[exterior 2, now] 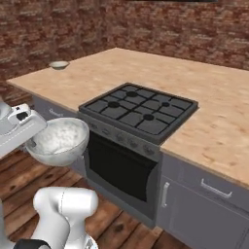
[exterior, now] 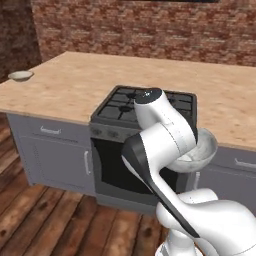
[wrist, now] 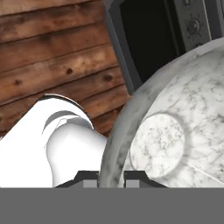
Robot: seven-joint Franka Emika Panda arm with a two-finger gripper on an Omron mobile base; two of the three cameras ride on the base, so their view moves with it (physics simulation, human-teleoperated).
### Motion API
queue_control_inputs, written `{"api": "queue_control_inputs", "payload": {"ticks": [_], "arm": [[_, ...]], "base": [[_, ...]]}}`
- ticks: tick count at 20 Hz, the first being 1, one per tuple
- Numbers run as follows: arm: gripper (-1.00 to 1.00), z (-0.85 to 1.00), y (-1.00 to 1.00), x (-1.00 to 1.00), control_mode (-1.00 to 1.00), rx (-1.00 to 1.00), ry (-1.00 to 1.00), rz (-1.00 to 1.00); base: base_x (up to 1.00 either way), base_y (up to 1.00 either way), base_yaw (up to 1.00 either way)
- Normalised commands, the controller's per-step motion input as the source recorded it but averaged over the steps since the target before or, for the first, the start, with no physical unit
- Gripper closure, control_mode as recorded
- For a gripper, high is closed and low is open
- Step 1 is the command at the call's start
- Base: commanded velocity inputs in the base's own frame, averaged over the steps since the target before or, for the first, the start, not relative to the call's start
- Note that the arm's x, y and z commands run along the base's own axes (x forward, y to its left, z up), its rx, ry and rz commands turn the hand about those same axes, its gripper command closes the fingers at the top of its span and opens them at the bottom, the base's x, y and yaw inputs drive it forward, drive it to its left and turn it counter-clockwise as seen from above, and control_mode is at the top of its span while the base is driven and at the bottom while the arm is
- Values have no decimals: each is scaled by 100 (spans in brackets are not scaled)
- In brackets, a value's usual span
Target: Pick up the bowls from the cabinet and place each bowl in front of a stool on the dining counter.
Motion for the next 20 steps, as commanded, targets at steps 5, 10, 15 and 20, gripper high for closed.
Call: {"api": "queue_control_inputs", "payload": {"ticks": [5, 10, 15, 20], "arm": [[100, 0, 0, 0, 100, 0, 0, 0], [100, 0, 0, 0, 100, 0, 0, 0], [100, 0, 0, 0, 100, 0, 0, 0], [100, 0, 0, 0, 100, 0, 0, 0]], "base": [[85, 100, -4], [70, 100, -8], [64, 100, -17], [61, 100, -19]]}}
